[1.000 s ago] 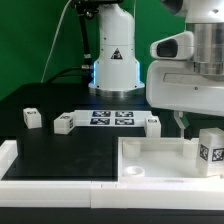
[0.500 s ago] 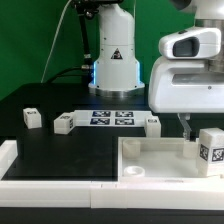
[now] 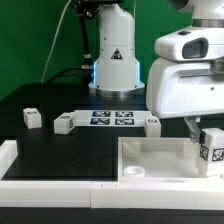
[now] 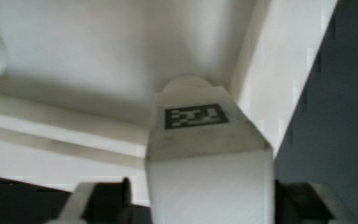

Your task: Assemble one leg

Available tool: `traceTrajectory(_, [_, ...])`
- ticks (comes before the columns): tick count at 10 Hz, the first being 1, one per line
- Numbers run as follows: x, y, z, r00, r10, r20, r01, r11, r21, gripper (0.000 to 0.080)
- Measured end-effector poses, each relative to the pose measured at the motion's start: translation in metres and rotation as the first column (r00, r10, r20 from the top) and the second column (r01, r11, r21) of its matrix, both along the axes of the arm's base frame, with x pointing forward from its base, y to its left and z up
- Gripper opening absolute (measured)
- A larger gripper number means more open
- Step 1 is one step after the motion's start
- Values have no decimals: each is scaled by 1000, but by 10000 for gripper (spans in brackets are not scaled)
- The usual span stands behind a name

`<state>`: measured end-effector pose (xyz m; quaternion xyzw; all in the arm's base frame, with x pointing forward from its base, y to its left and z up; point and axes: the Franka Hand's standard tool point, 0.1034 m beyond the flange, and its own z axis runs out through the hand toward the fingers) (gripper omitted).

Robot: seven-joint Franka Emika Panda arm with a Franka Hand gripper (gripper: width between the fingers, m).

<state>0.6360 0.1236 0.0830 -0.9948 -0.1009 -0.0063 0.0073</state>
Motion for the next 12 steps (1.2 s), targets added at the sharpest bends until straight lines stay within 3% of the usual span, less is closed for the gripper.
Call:
traceTrajectory(1, [0, 0, 0, 1000, 2, 0, -2, 1000, 0, 290])
traceTrajectory(2, [0, 0, 0, 1000, -1, 0, 1, 1000, 0, 290])
traceTrajectory(4, [1, -2, -1, 934, -358, -6, 358, 934, 15, 290])
traceTrajectory(7, [1, -5, -1, 677, -736, -25, 736, 676, 26, 291])
traceTrajectory(8, [1, -5, -2, 549, -835, -32, 836, 548, 22, 291])
traceTrajectory(10, [1, -6, -2, 249, -968, -37, 969, 249, 13, 291])
traceTrajectory(12, [1, -8, -2, 88, -995, -51, 996, 88, 10, 291])
